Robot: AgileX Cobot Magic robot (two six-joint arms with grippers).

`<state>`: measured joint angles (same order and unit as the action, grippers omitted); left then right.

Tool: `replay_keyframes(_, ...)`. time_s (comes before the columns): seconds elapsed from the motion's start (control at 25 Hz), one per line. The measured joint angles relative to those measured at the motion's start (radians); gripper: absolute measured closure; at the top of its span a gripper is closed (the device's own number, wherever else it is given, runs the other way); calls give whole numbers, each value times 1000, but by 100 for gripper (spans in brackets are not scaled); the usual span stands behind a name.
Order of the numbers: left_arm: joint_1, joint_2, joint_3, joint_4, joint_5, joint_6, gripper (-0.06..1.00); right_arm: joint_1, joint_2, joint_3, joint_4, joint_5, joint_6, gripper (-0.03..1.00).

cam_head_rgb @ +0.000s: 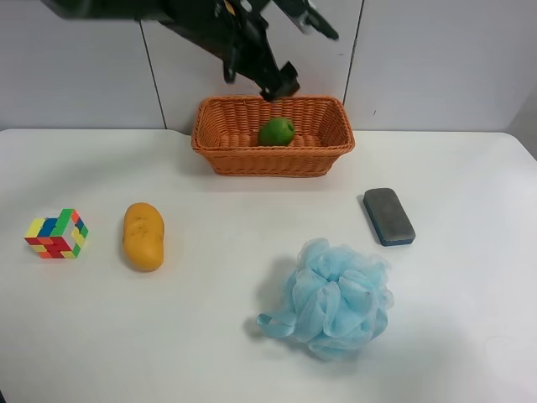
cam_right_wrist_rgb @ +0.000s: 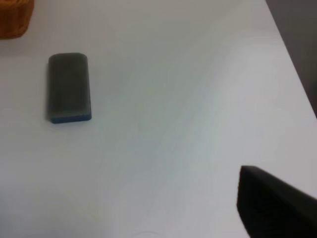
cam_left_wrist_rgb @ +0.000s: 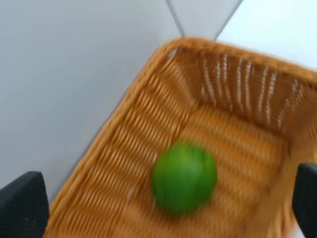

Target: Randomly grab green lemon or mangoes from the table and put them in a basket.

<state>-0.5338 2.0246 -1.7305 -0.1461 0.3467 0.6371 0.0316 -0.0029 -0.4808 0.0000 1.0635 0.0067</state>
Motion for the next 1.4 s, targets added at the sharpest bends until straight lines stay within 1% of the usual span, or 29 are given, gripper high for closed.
replay_keyframes(0.08,36,-98,0,8,152,-21,-1,0,0,0,0,0,0,-2)
replay_keyframes(0.2,97,-243,0,65,361,-34,2,0,0,0,0,0,0,-2)
replay_keyframes(0.36,196,-443,0,188,594,-68,2,0,0,0,0,0,0,-2)
replay_keyframes(0.48,288,-597,0,267,731,-117,2,0,0,0,0,0,0,-2)
replay_keyframes(0.56,357,-696,-1,290,808,-148,2,0,0,0,0,0,0,-2)
replay_keyframes(0.6,385,-746,-1,300,831,-165,2,0,0,0,0,0,0,-2)
replay_keyframes(0.68,455,-838,10,313,849,-195,2,0,0,0,0,0,0,-2)
replay_keyframes(0.8,556,-1003,80,325,857,-231,3,0,0,0,0,0,0,-2)
replay_keyframes(0.96,671,-1220,254,321,861,-292,3,0,0,0,0,0,0,-2)
replay_keyframes(1.04,703,-1349,369,295,863,-325,4,0,0,0,0,0,0,-2)
replay_keyframes(1.12,719,-1464,485,262,844,-358,4,0,0,0,0,0,0,-2)
replay_keyframes(1.28,722,-1688,732,186,755,-453,4,0,0,0,0,0,0,-2)
replay_keyframes(1.4,724,-1833,886,140,725,-512,4,0,0,0,0,0,0,-2)
